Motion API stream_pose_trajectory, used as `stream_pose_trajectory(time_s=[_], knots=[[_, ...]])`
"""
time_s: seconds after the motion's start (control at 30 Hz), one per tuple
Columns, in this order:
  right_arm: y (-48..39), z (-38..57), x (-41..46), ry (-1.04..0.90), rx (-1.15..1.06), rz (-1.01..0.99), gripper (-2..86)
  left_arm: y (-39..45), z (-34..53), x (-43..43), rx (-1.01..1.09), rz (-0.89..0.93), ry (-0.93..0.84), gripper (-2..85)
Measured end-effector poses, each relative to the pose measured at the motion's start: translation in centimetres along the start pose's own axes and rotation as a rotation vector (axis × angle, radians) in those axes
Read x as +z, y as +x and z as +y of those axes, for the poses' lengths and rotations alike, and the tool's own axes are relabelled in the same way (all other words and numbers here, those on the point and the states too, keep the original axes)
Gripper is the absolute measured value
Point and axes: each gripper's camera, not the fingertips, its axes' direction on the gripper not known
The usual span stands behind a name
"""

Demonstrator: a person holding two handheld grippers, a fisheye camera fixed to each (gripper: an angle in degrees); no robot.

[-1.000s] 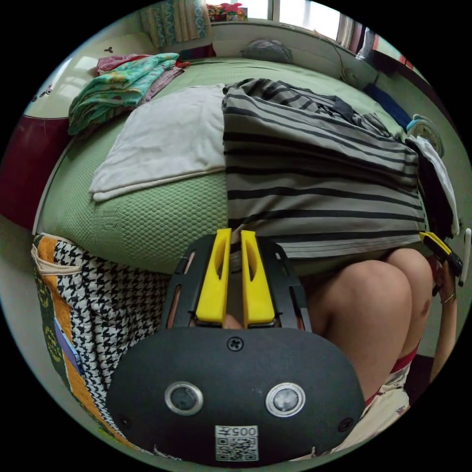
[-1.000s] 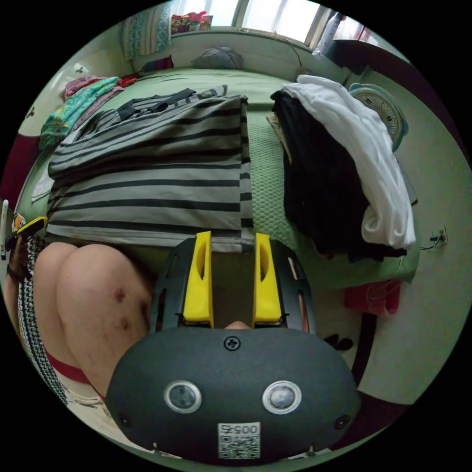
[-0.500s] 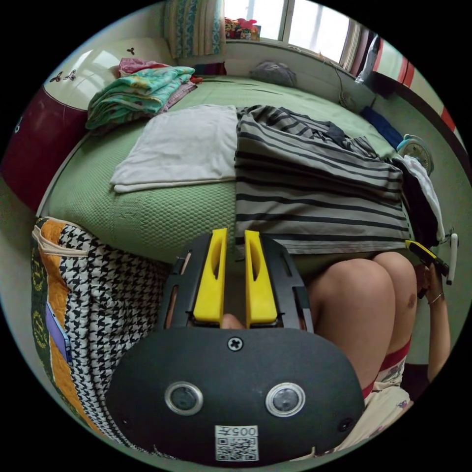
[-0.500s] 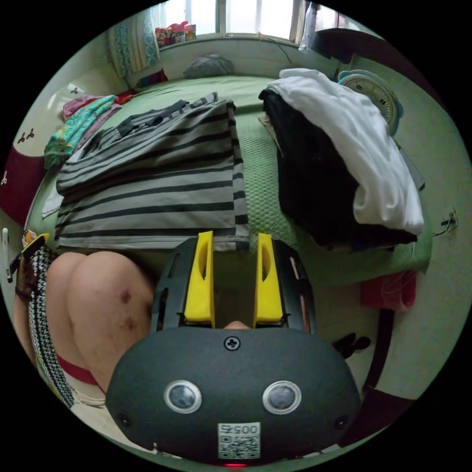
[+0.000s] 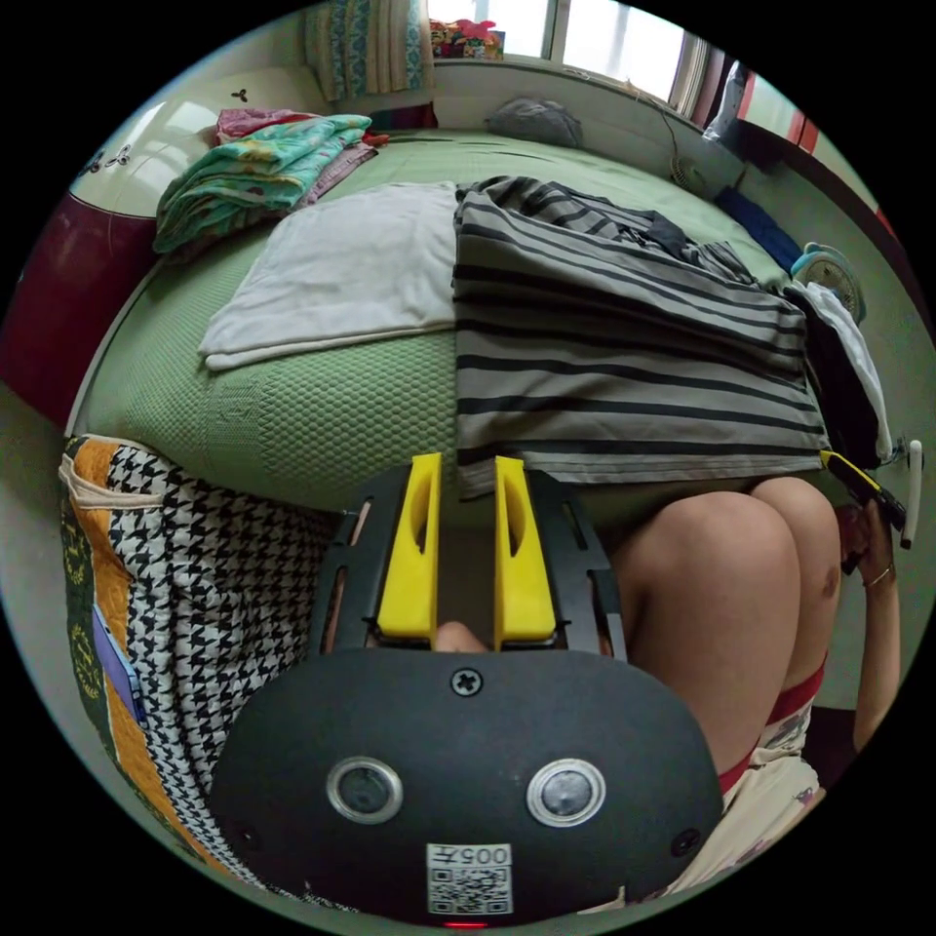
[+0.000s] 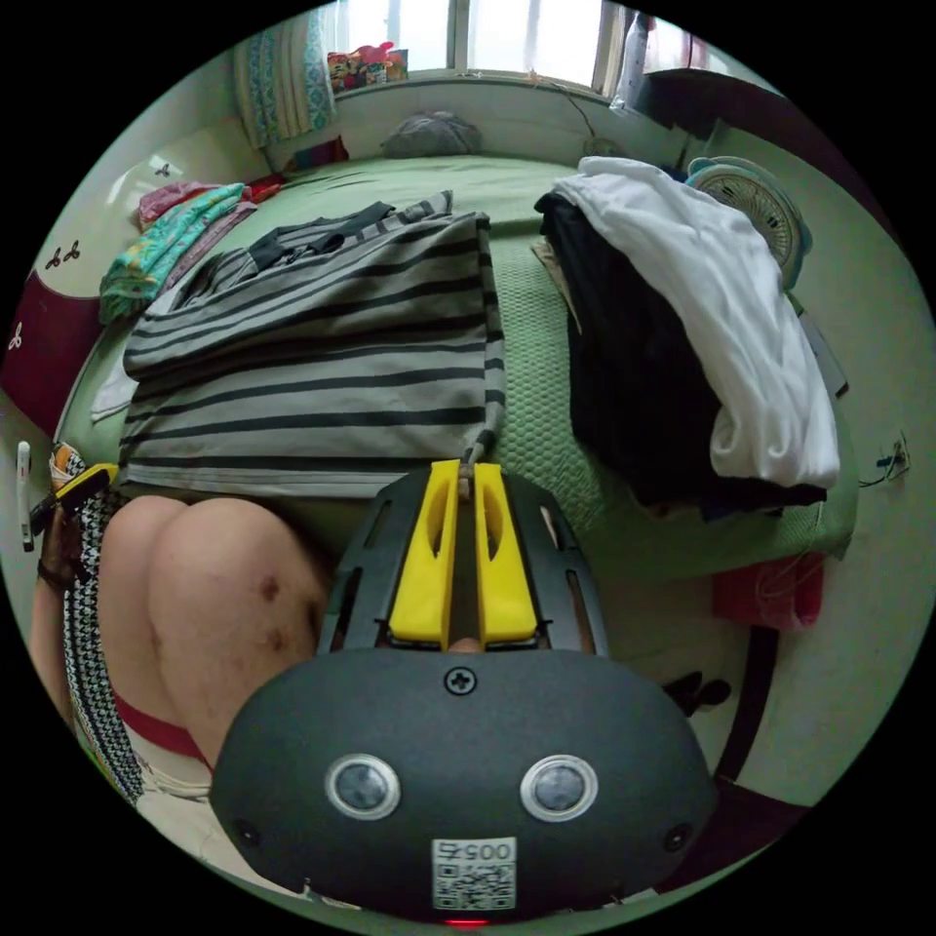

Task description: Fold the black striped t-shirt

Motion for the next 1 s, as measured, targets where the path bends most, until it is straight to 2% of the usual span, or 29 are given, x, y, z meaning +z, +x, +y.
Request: stream_pose_trajectory(time_s=[0.43,0.7,0.77,1.0], knots=[[-0.4,3.0,0.3,0.007,-0.001,0.017,2.1,1.1,2.0,-2.1,-0.016,-0.014,-0.033,10.6],[-0.8,5.5,-0.2,-0.001,0.015,0.023,0.1,1.3,4.0,-5.6,-0.061,0.034,-0.062,6.1],[-1.0,6.0,-0.6,-0.006,0.009,0.034,-0.6,1.6,4.6,-7.4,-0.043,0.030,-0.064,3.2],[-1.0,9.1,-6.3,0.091,0.007,-0.001,-1.0,2.0,7.1,-16.1,-0.030,0.038,0.051,1.3]])
